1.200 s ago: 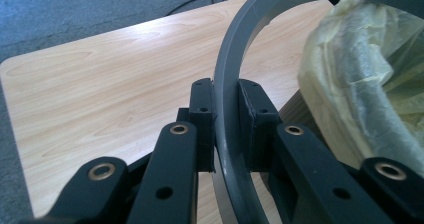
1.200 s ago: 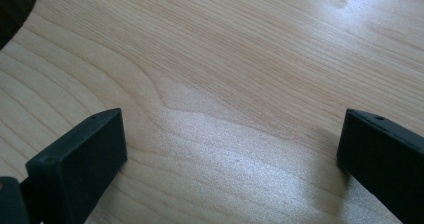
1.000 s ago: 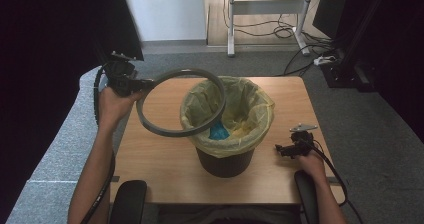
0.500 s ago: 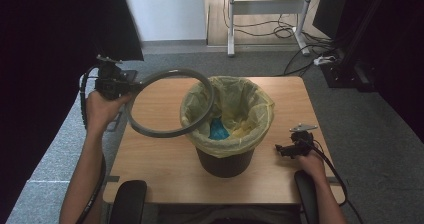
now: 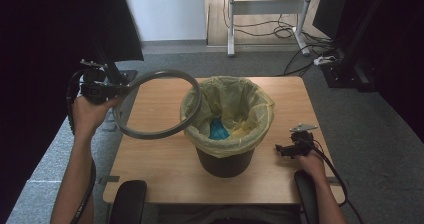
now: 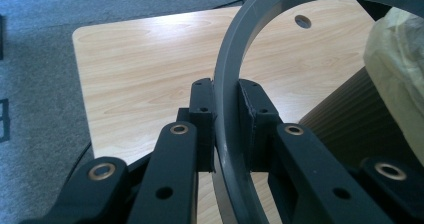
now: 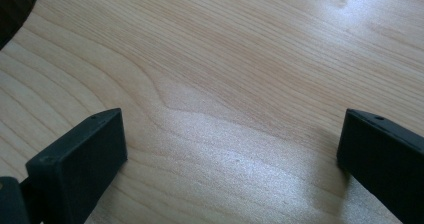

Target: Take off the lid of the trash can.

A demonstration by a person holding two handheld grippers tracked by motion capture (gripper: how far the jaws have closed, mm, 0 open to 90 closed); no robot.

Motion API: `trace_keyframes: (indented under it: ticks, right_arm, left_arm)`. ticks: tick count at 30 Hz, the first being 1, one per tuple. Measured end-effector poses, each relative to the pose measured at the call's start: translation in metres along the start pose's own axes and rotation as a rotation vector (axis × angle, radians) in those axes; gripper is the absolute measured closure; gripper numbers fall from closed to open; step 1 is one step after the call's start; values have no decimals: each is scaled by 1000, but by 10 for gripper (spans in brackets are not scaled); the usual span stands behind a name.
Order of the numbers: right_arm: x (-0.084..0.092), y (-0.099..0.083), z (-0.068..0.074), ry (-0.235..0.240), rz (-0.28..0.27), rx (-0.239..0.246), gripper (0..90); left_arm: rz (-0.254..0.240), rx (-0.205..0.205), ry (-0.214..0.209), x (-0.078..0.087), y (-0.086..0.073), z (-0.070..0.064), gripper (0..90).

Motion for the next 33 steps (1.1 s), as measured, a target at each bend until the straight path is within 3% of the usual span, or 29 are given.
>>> trace_keyframes:
  ticks: [20,33]
  right_arm:
    - [0,0,0,0,0,0,0]
    - [0,0,0,0,0,0,0]
  left_arm:
    - [-30,51,40,27,-20,27,785]
    - [-37,92,60,33,-35,43,786]
Point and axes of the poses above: each handheld gripper's, and its own axes: x roughly backward along the jaws, y roughly out of its top, z roughly to its left, the point moved 6 cm from there along -x, roughly forward along the jaws, and after that the axes turned 15 degrees about -y, right-handed, at the moved point
